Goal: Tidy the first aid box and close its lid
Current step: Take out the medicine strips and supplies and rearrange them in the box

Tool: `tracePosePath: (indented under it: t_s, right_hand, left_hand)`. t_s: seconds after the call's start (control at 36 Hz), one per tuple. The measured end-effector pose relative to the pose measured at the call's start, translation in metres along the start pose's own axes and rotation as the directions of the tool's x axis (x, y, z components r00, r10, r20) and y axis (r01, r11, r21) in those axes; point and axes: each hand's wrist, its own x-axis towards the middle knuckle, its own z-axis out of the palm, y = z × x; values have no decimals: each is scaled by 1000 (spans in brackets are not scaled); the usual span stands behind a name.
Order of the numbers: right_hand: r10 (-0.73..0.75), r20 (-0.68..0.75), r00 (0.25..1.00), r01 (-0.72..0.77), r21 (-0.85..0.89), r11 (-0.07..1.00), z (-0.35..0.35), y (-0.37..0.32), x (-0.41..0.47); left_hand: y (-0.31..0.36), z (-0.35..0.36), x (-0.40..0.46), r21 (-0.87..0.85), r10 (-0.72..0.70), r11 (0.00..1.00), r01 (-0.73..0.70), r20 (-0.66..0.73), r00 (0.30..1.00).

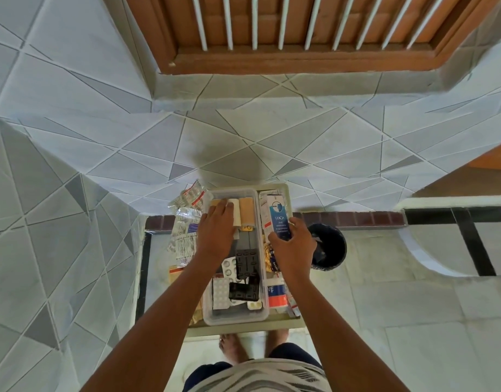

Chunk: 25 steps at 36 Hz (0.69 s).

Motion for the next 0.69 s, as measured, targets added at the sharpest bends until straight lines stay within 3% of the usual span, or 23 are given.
tracePosePath:
  t_s: [0.36, 0.58, 0.69]
  right_hand:
    - [-98, -98, 990, 99, 2, 995, -11, -10, -29]
    - [-136, 50, 989, 140, -71, 988, 3, -18, -66]
    - [-132, 124, 984, 155, -198, 968, 21, -13, -81]
  left_hand:
    - [-3, -6, -15, -91, 27, 995, -36, -97, 995]
    - [-33, 7, -64, -114, 124, 982, -150, -213, 969]
    - [-50, 15, -81, -99, 157, 979, -177, -184, 970]
